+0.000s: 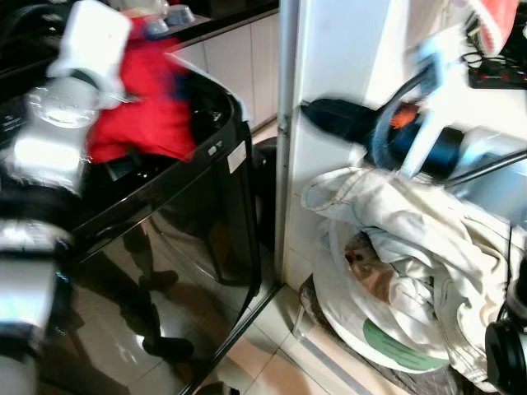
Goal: Clothes washing
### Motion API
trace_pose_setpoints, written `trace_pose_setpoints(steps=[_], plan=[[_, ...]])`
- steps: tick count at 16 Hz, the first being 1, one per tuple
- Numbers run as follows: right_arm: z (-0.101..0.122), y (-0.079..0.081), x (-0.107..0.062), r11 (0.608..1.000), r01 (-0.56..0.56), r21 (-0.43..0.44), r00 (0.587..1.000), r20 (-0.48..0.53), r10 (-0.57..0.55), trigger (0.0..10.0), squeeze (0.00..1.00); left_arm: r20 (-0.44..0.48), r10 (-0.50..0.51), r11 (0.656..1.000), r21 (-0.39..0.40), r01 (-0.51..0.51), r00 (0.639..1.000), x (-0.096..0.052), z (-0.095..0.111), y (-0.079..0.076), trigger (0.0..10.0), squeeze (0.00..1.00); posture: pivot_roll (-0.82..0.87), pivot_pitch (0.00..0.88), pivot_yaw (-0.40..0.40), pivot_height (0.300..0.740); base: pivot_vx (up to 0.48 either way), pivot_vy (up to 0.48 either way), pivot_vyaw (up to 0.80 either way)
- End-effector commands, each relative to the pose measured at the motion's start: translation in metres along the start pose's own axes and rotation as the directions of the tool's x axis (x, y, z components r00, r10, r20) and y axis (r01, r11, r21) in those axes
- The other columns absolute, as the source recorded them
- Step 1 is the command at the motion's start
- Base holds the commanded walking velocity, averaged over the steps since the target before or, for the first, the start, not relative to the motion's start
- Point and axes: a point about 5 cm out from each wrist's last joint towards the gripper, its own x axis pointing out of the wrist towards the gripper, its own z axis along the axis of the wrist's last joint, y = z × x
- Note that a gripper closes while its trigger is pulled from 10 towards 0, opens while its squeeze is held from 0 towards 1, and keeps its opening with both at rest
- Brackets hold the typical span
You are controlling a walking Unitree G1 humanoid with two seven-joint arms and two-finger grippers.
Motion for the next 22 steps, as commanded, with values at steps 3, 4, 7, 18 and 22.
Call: trace_pose_setpoints(steps=[3, 4, 7, 18, 22], plan=[[-0.011, 0.02, 0.017, 0.997, -0.071, -0.037, 0.996, -0.052, 0.069, 10.0, 0.0, -0.17, 0.035, 0.995, 0.102, -0.018, 0.985, 0.007, -0.032, -0.005, 10.0, 0.0, -0.11, 0.0, 0.06, 0.74, 0.0, 0.0, 0.0], [-0.013, 0.023, 0.021, 0.996, -0.083, -0.045, 0.995, -0.061, 0.08, 10.0, 0.0, -0.219, 0.058, 0.99, 0.136, -0.029, 0.974, 0.006, -0.044, -0.007, 10.0, 0.0, -0.11, 0.0, 0.062, 0.74, 0.0, 0.0, 0.0], [-0.015, 0.025, 0.021, 0.994, -0.083, -0.065, 0.994, -0.082, 0.077, 10.0, 0.0, -0.298, 0.019, 0.995, 0.101, 0.012, 0.954, 0.003, -0.059, -0.012, 10.0, 1.0, -0.13, 0.0, 0.072, 0.74, 0.0, 0.0, 0.0], [-0.02, 0.01, 0.015, 0.995, 0.026, -0.094, 0.993, -0.109, -0.037, 10.0, 0.0, -0.354, -0.058, 0.994, 0.062, 0.085, 0.933, 0.003, -0.061, -0.013, 10.0, 1.0, -0.12, 0.0, 0.077, 0.74, 0.0, 0.0, 0.0], [-0.037, -0.055, -0.011, 0.839, 0.45, -0.307, 0.82, -0.23, -0.524, 10.0, 1.0, -0.154, -0.233, 0.959, -0.199, 0.201, 0.96, 0.012, -0.03, -0.045, 10.0, 0.0, -0.13, 0.0, 0.087, 0.74, 0.0, 0.0, 0.0]])
